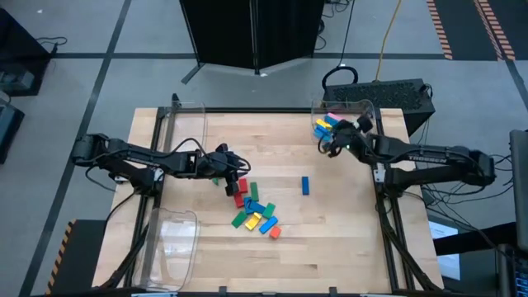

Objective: Sort blocks by size
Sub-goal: Put the blue rectangular block into the top right transparent bin

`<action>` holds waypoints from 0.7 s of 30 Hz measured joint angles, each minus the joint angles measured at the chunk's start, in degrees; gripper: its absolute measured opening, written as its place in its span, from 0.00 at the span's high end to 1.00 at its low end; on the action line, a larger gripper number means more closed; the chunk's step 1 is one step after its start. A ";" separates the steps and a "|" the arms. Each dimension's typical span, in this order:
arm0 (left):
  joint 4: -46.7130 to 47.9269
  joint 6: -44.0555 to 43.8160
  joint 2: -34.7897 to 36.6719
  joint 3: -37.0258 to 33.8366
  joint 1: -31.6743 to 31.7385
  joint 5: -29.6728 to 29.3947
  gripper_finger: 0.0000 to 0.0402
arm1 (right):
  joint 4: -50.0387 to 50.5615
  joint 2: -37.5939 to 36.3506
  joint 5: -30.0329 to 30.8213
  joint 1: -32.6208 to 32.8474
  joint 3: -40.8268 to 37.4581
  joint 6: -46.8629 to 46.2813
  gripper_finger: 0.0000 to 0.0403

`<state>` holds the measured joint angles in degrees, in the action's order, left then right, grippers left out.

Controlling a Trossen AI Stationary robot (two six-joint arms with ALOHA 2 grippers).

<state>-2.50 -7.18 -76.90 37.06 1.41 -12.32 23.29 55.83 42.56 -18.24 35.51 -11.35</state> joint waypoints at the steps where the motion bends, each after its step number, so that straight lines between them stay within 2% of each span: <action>1: -0.02 -0.03 0.00 0.00 0.00 0.00 0.64 | 0.02 0.03 -1.12 -1.63 0.00 0.00 0.87; 9: -0.03 0.02 0.00 0.00 0.00 -0.39 0.64 | -0.25 0.05 -6.49 -13.17 0.00 0.00 0.87; 16: -0.22 -0.03 0.00 0.00 0.00 -3.16 0.64 | -0.33 0.42 -11.46 -21.47 0.00 0.00 0.87; 21: -0.26 -0.02 0.00 0.00 -0.05 -2.91 0.64 | -0.46 2.45 -14.26 -26.12 0.00 -0.51 0.87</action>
<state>-2.76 -7.20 -76.90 37.06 1.36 -15.22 22.83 58.28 28.30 -44.36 35.51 -11.86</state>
